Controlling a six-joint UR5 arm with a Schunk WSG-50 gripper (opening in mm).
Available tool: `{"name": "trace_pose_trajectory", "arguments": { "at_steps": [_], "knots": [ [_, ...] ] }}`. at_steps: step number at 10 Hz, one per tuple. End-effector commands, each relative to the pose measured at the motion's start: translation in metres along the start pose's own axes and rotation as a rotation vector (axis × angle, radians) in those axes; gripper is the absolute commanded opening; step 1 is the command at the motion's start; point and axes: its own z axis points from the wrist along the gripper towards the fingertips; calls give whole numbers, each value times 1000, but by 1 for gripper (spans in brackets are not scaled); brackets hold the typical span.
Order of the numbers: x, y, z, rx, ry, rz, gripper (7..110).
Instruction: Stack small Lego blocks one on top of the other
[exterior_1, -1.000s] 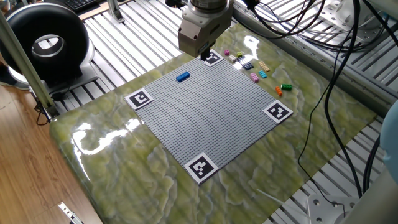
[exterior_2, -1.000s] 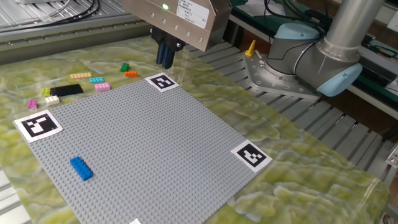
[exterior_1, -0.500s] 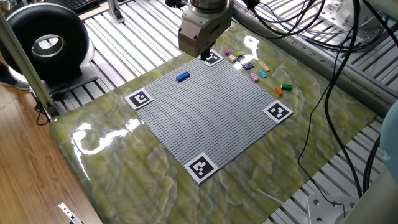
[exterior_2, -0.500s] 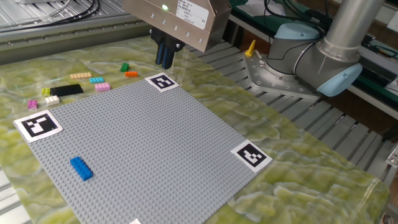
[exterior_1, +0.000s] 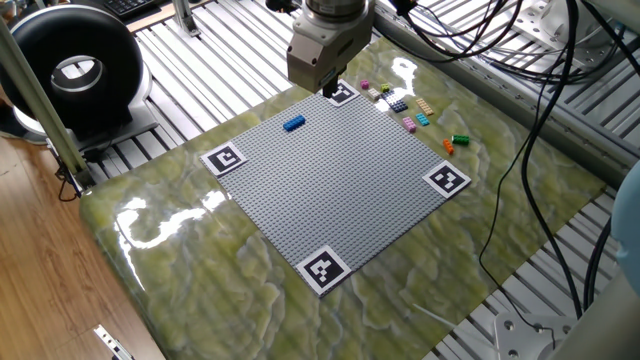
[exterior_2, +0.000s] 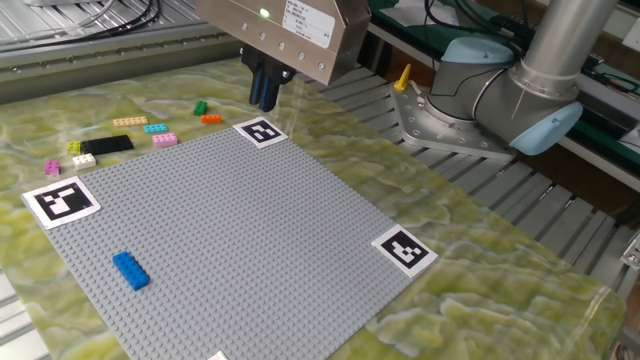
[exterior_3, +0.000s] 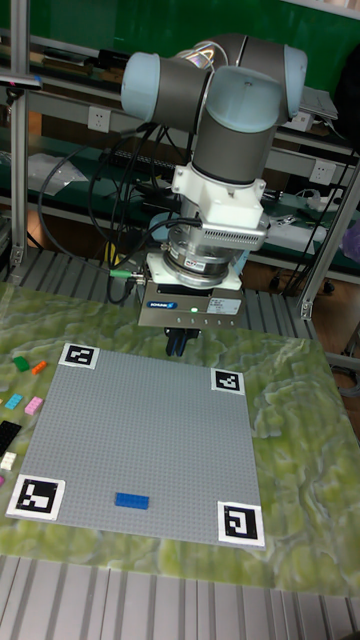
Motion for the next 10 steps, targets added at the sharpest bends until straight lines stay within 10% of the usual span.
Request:
{"name": "trace_pose_trajectory", "arguments": {
  "at_steps": [1,10],
  "knots": [
    [-4,6,0,-24,-14,5,7],
    [-6,10,4,-38,-23,22,7]
  ]
}}
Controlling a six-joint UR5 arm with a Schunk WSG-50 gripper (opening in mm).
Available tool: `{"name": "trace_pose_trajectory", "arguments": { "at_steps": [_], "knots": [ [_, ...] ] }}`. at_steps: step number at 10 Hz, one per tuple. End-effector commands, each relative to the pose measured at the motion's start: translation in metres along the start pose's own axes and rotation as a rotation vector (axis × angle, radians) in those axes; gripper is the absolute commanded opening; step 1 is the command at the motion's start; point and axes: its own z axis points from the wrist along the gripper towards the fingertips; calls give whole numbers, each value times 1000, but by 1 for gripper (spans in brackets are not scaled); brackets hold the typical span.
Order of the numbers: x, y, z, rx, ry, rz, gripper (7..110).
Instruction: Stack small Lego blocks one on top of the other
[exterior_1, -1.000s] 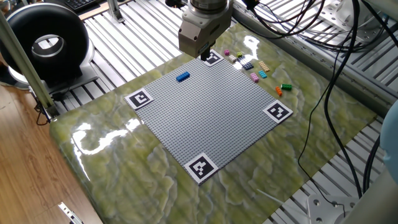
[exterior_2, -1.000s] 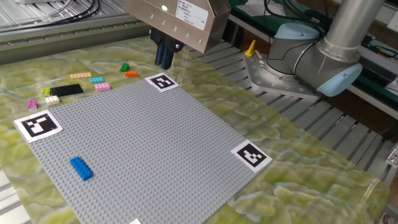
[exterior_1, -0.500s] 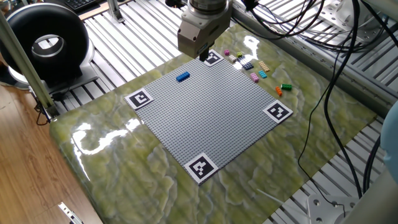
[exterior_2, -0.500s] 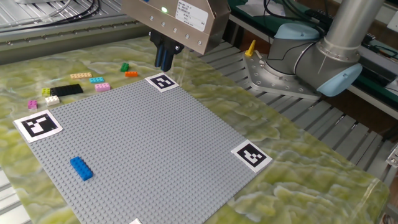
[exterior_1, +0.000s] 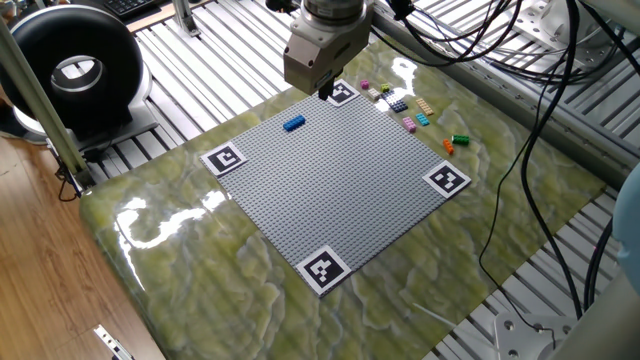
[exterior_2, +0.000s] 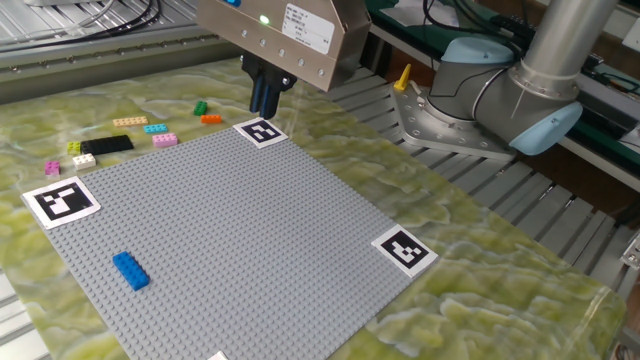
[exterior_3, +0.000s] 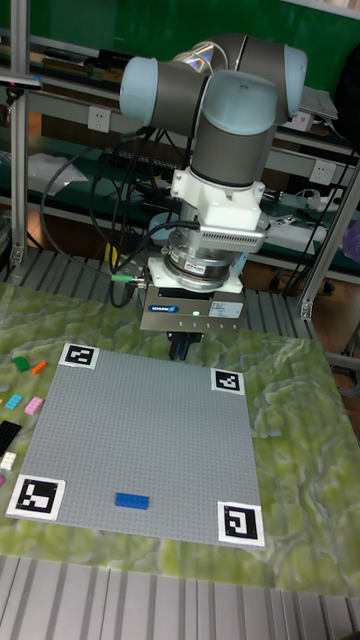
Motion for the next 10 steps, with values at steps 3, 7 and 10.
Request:
{"name": "trace_pose_trajectory", "arguments": {
  "at_steps": [3,7,10],
  "knots": [
    [-1,3,0,-12,-4,0,7],
    [-1,2,1,-12,-5,2,7],
    [1,1,1,-10,0,3,7]
  ]
}}
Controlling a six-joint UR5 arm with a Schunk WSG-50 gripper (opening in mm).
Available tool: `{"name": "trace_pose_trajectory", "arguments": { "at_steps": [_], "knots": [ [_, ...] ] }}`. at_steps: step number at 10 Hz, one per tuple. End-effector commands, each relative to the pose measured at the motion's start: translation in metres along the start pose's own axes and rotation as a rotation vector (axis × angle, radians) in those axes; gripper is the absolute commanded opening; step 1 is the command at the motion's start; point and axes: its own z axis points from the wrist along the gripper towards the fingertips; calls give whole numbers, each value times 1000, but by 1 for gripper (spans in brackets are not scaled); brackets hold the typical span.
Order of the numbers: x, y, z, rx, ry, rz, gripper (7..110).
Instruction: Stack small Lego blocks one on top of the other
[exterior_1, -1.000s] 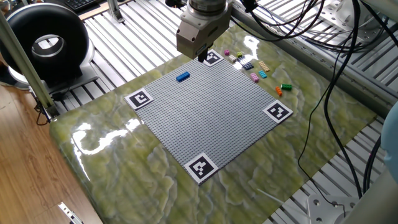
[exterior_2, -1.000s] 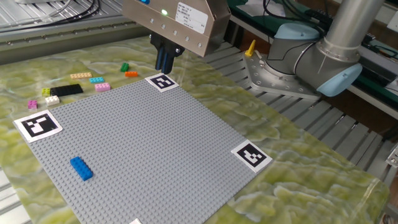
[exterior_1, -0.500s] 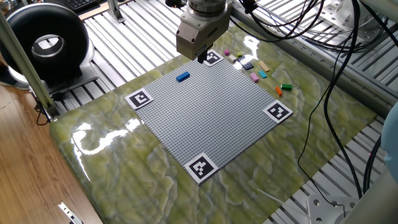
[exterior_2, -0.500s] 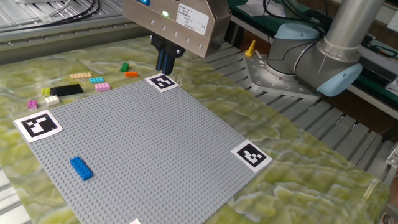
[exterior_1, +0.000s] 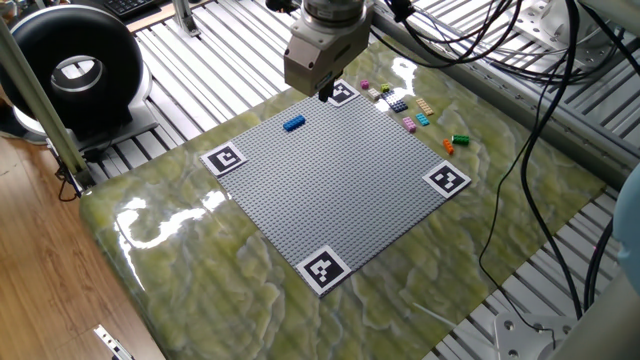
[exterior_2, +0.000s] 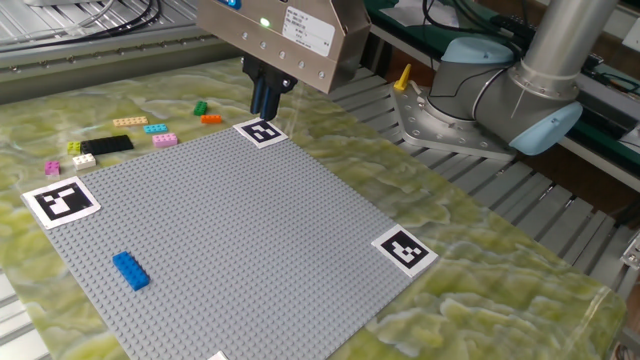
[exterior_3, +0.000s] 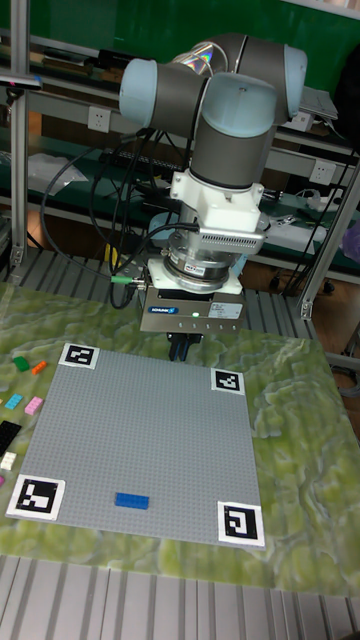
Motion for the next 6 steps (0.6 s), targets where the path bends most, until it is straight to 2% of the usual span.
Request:
{"name": "trace_pose_trajectory", "arguments": {
  "at_steps": [1,6],
  "knots": [
    [0,1,-1,-9,-1,5,7],
    [1,0,1,-10,2,-1,7]
  ]
}}
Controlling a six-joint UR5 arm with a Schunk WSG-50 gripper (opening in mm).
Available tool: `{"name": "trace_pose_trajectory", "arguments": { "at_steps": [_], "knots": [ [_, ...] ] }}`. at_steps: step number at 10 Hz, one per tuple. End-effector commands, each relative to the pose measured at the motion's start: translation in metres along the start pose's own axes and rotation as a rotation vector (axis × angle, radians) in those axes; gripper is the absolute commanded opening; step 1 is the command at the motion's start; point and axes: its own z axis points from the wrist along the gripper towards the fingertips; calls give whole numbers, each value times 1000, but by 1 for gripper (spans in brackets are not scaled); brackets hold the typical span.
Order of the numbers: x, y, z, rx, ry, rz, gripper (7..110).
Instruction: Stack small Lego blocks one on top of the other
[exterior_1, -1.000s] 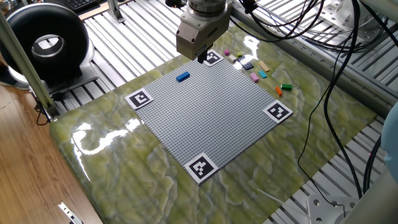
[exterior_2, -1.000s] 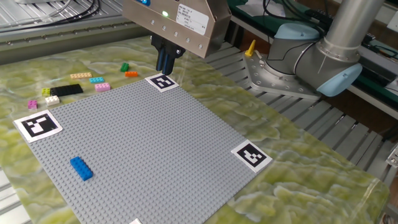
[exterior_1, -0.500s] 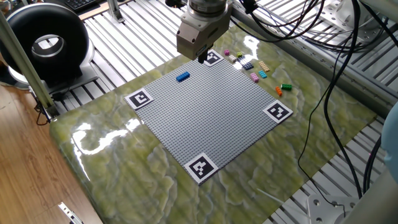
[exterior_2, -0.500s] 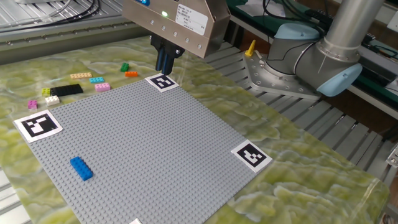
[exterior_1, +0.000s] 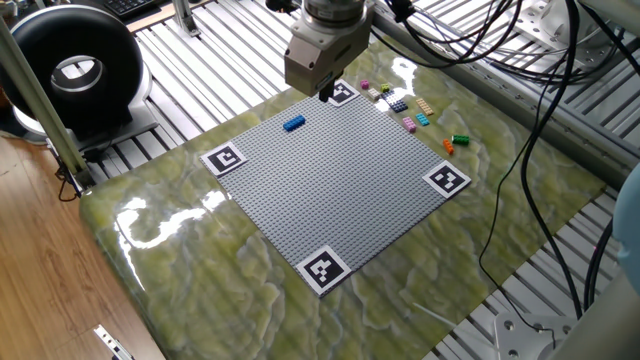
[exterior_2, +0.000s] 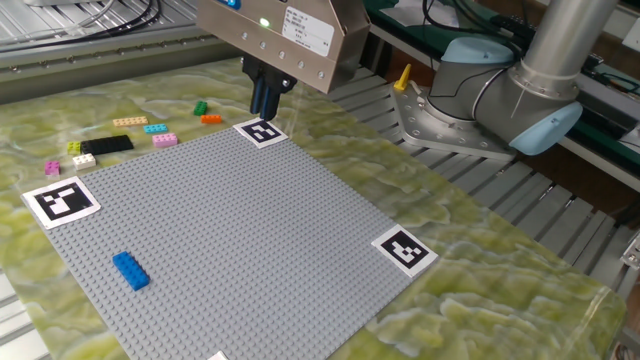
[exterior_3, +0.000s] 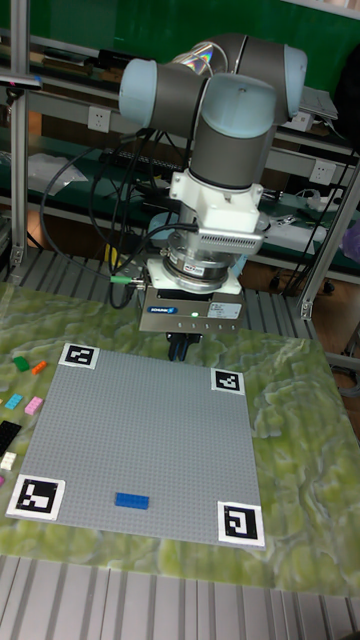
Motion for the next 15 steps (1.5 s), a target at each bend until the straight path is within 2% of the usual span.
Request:
{"name": "trace_pose_trajectory", "arguments": {
  "at_steps": [1,2,4,6,8,9,10,11,13,14,15],
  "knots": [
    [-1,2,0,-15,-4,0,7],
    [2,3,0,-17,7,-9,7],
    [13,-19,-1,71,50,-6,7],
    [23,-12,-2,46,89,37,7],
    [26,-3,-2,10,104,31,7],
    [26,-1,-2,2,102,29,7],
    [22,9,-1,-40,86,-8,7],
    [41,1,2,-55,109,-73,7],
    [68,-20,11,-40,145,-131,7],
    [84,-33,17,-26,182,-212,7],
    [92,-39,22,-30,186,-263,7]
  ]
}}
